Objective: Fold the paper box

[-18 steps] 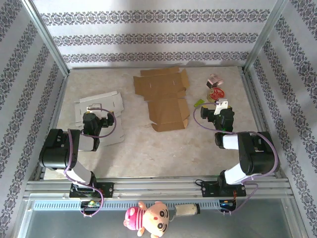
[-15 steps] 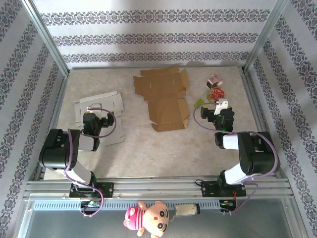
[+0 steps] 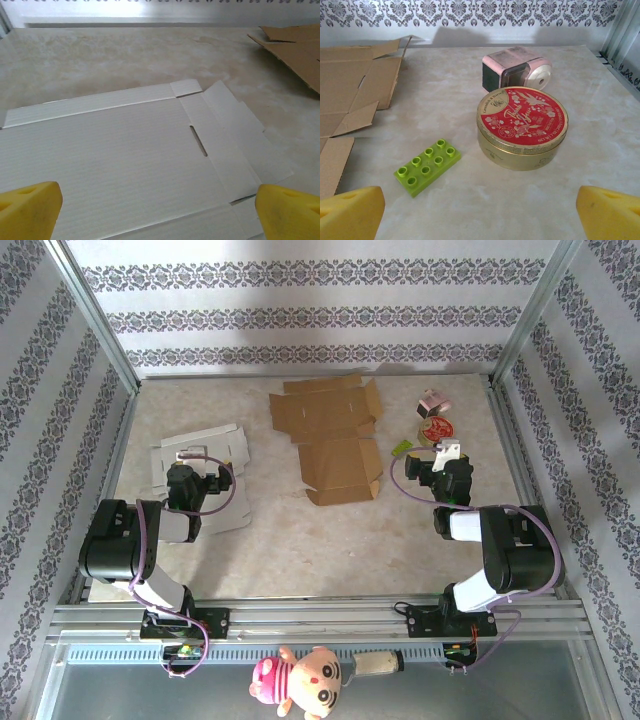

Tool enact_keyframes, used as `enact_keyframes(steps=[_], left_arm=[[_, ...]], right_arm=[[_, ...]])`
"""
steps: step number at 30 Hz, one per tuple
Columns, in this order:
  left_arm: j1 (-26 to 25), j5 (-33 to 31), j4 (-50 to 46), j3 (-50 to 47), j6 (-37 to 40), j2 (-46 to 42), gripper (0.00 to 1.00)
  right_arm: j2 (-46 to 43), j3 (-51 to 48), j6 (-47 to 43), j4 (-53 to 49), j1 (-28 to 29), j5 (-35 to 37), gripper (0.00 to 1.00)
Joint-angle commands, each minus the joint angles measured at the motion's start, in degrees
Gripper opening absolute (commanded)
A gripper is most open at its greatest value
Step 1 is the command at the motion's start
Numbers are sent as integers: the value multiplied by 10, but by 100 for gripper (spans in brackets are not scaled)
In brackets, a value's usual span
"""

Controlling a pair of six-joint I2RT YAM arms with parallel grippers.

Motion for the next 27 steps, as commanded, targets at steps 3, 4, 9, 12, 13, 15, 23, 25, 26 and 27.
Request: enact_keyframes(steps=[3,4,9,12,13,15,23,25,26,27], left_arm=[[1,-39,77,-34,-13,0,99],[1,-43,97,-43,-14,0,99],[-8,-90,21,-53,-16,-120,99],[-17,-100,-242,32,-100,-247,99],[-18,-73,-324,73,-161,-268,99],[-28,10,-427,144,-261,-266,99],[-279,183,-695,425,-260,-70,99],[-319,204,-683,440,-269,-48,99],[-329,211,-670,438,-278,-44,99],[-336,217,-655,435,-289,-42,99]], right_arm=[[-69,31,14,-109,1,13,98],[-94,41,19,-148,1,16,98],[-225,107,149,-344,2,-20,97],[-211,220,204,-519,12,-128,96],[-188,264,213,-570,16,-165,96],[-131,350,213,-647,21,-234,96],[138,668,146,-819,29,-250,98],[214,744,141,-836,29,-243,98],[245,777,143,-843,31,-236,98],[280,810,138,-847,33,-231,98]])
